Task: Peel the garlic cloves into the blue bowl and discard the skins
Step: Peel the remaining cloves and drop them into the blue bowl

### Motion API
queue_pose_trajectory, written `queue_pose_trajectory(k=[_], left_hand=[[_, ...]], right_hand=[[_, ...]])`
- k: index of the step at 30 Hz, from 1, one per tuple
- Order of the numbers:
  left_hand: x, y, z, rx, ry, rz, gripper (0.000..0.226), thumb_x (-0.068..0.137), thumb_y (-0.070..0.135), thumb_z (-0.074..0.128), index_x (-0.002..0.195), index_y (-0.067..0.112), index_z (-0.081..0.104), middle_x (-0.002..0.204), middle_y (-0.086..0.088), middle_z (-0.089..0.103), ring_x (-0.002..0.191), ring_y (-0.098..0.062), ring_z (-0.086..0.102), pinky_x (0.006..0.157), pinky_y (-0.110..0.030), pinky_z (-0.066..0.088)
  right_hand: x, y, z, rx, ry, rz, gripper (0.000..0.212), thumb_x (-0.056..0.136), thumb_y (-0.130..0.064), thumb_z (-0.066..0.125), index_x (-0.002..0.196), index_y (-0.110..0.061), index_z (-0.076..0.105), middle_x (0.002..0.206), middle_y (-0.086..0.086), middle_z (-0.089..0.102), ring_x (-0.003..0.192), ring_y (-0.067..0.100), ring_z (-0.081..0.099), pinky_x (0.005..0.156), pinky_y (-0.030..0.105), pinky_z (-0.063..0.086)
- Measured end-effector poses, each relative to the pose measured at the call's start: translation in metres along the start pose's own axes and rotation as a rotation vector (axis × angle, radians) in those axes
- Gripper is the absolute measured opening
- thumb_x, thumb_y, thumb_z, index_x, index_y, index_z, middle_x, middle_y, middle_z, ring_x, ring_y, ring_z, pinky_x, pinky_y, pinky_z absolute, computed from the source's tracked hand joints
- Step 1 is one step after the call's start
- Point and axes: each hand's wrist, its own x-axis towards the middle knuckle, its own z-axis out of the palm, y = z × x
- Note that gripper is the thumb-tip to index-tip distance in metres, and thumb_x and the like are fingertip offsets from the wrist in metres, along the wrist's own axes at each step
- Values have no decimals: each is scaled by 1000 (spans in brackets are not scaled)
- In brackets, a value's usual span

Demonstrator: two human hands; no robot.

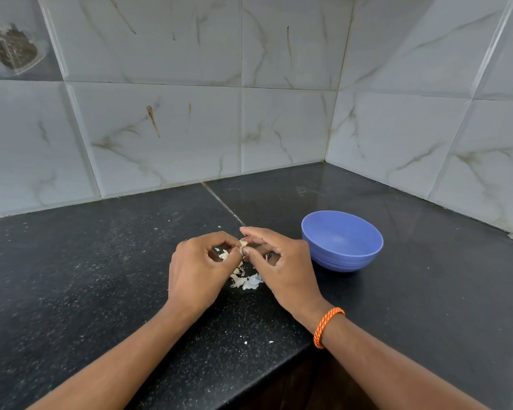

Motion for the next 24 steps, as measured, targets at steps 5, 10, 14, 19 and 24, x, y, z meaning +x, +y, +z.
queue_pose_trajectory(k=[5, 10, 14, 19, 24], left_hand=[[0, -2, 1, -42, -31, -22, 16, 93, 22, 78, 84, 36, 79, 59, 3, 69, 53, -26, 65, 57, -47, 58], [1, -3, 2, -129, -86, -28, 15, 96, 17, 76, 85, 27, 79, 66, 1, 70, 57, -37, 60, 57, -51, 55], [1, -3, 1, -128, -81, -25, 16, 94, 24, 68, 82, 28, 78, 70, 6, 71, 53, -19, 50, 55, -43, 45], [2, -3, 0, -49, -24, -31, 28, 90, 38, 53, 79, 24, 75, 58, 3, 62, 53, -30, 54, 57, -47, 49], [2, -7, 1, 74, 12, -63, 28, 102, 44, 66, 78, 34, 75, 60, 15, 65, 49, -16, 58, 60, -41, 56]], right_hand=[[3, -4, -3, 172, 11, 123, 34, 100, -11, 74, 132, -24, 74, 103, -8, 82, 84, 14, 79, 66, 23, 60], [5, -2, -6, 282, -28, 167, 36, 102, -8, 70, 134, -23, 71, 98, -1, 82, 74, 27, 77, 59, 33, 59], [6, -1, -6, 296, -23, 170, 36, 102, -8, 69, 135, -24, 69, 97, 1, 81, 74, 26, 76, 57, 35, 57], [5, -2, -6, 279, -15, 170, 36, 103, -11, 70, 136, -25, 69, 98, 0, 81, 74, 22, 75, 57, 35, 58], [4, -4, -7, 287, -2, 166, 35, 103, -10, 70, 135, -25, 69, 99, 0, 80, 75, 23, 76, 57, 34, 58]])
